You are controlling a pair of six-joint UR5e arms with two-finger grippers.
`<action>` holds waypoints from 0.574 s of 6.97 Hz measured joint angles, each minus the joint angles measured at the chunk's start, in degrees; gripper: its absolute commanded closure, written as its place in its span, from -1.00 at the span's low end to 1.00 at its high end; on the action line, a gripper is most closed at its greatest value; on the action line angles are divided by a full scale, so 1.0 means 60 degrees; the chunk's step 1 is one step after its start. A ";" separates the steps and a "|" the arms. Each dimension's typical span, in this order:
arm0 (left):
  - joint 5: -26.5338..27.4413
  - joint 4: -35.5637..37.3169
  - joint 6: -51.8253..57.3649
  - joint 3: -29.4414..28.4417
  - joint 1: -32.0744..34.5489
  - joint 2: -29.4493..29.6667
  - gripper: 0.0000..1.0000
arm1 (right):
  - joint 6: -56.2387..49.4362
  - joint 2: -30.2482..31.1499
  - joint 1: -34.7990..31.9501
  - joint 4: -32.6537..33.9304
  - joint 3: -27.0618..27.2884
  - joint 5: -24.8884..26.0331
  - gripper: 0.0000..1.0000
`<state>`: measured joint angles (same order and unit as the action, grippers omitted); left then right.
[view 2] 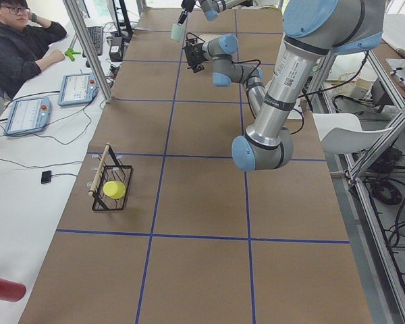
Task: Left arm grabs green cup and hands to right arm on tray
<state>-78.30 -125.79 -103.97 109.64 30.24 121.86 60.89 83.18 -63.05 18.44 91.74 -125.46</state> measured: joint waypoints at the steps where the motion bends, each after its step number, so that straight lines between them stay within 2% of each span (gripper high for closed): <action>1: -0.0004 0.0484 0.0779 0.0006 0.0269 -0.0002 -0.99 | -0.0673 0.0523 -0.0096 0.0141 0.0002 -0.0006 1.00; 4: -0.0019 0.1360 0.1904 -0.0027 0.0758 -0.0016 -0.98 | -0.2950 0.2141 -0.0313 0.0820 0.0094 -0.0107 1.00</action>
<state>-78.42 -117.63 -92.55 109.49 34.79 121.76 43.19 96.02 -64.92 23.36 92.30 -126.10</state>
